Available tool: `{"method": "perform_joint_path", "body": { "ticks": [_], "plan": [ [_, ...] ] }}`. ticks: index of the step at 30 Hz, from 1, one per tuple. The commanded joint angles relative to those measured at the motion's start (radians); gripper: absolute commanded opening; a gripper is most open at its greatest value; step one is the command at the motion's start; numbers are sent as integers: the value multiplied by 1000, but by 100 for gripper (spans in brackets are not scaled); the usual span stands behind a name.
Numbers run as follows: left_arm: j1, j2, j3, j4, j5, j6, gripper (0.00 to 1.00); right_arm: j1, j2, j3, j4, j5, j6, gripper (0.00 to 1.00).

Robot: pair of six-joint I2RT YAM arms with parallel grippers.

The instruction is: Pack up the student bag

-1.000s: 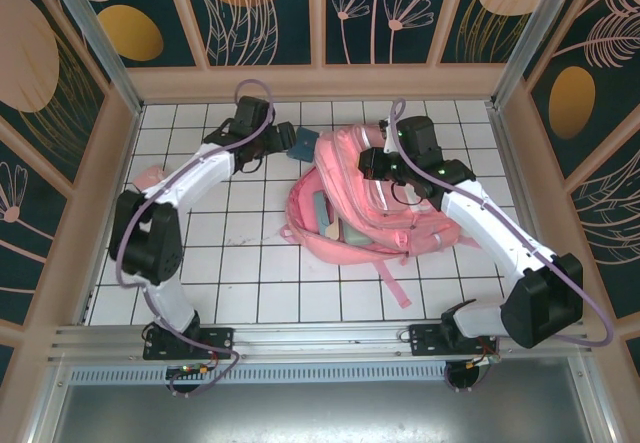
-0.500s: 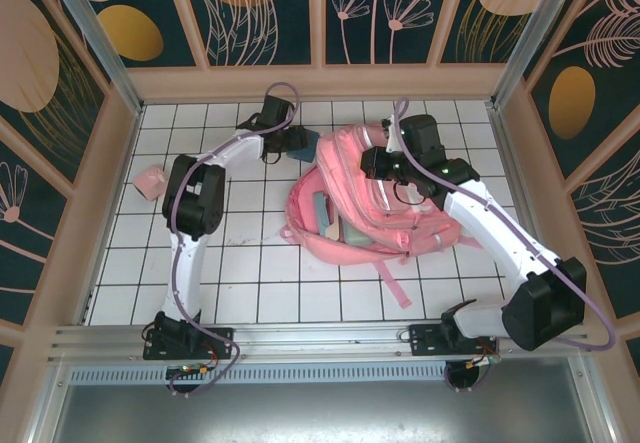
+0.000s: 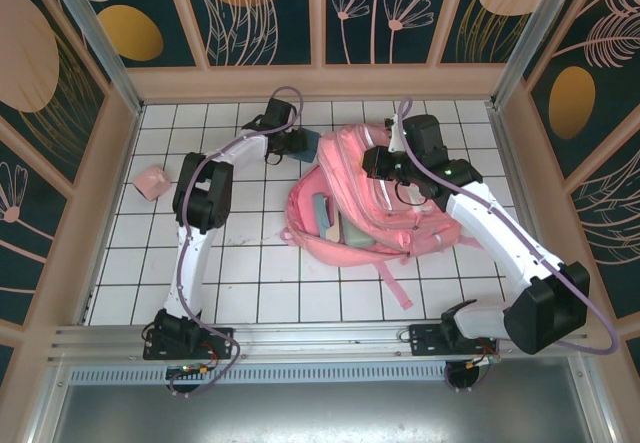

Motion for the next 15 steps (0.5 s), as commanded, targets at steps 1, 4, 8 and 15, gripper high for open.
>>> {"method": "perform_joint_path", "body": {
  "ticks": [1,4,8,15],
  "plan": [
    [5,15,-34,-17,64,8,31,-11,-40,50,22,-8,18,0],
    [6,-37,-82,16,47,-16,13,-30,-45,66,5,-8,3,0],
    [5,-140,-162,57,24,-44,3,-71,-60,77,-3,-34,-10,0],
    [5,-355,-339,150,44,-108,0,-148,-57,91,3,-150,-17,0]
  ]
}}
